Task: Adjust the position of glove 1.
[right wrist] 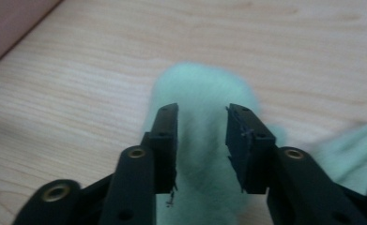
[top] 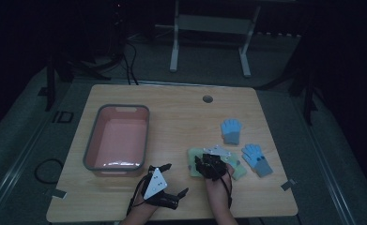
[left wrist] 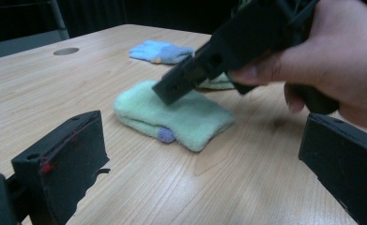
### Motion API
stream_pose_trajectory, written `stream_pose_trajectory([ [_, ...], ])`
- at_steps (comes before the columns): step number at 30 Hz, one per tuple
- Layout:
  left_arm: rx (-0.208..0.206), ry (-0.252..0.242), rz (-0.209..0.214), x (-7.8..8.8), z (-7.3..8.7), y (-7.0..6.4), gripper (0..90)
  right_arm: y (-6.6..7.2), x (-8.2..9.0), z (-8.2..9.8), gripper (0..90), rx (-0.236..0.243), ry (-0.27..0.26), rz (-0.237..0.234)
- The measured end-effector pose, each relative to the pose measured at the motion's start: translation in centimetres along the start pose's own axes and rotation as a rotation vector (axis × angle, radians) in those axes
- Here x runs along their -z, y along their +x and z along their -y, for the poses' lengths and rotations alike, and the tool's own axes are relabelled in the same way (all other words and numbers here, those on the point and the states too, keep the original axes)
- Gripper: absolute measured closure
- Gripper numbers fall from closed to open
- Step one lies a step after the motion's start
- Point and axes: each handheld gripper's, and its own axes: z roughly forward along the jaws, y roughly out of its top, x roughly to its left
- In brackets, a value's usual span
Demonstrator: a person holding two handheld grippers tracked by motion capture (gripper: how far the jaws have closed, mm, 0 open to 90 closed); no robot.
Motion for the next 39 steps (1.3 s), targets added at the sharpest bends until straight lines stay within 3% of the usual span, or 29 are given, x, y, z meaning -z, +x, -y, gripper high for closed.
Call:
stream_pose_trajectory([
  [4,0.001,0.0,-0.002,0.0,0.0,0.0,1.2,-0.6,0.9,-1.1,57.6,0.02,-0.03,-0.038],
  [10,-0.01,-0.004,-0.013,0.0,0.0,-0.1,1.2,-1.0,1.4,-3.3,57.6,0.141,-0.06,-0.073],
  [14,-0.006,-0.002,-0.006,0.0,0.0,0.0,1.2,-1.6,1.7,-4.2,58.8,0.171,-0.068,-0.106],
  [17,-0.007,-0.002,-0.007,0.0,0.0,0.0,1.2,-3.1,2.3,-4.8,59.4,0.214,-0.066,-0.137],
  [21,-0.009,0.0,-0.013,0.0,0.0,-0.1,1.2,-4.4,3.0,-4.8,60.0,0.217,-0.065,-0.186],
  [22,-0.009,-0.001,-0.017,0.0,0.0,0.0,1.2,-5.1,3.6,-4.7,63.0,0.236,-0.09,-0.206],
  [24,-0.007,-0.001,-0.018,0.0,0.0,0.0,1.2,-5.5,3.9,-4.6,62.8,0.244,-0.089,-0.218],
  [27,-0.007,-0.002,-0.017,0.0,0.0,0.0,1.2,-6.3,4.4,-4.4,62.8,0.257,-0.089,-0.21],
  [28,-0.009,-0.001,-0.016,0.0,0.0,0.0,1.2,-7.5,4.9,-4.2,62.7,0.27,-0.088,-0.219],
  [31,-0.008,-0.001,-0.015,0.0,0.0,0.0,1.2,-9.2,5.4,-3.7,61.9,0.28,-0.09,-0.235],
  [35,-0.005,-0.001,-0.014,0.0,0.0,0.0,1.2,-11.2,5.7,-2.8,61.2,0.303,-0.081,-0.215],
  [39,-0.007,-0.001,-0.015,0.0,0.0,0.0,1.2,-12.9,5.6,-1.5,60.5,0.314,-0.059,-0.25],
])
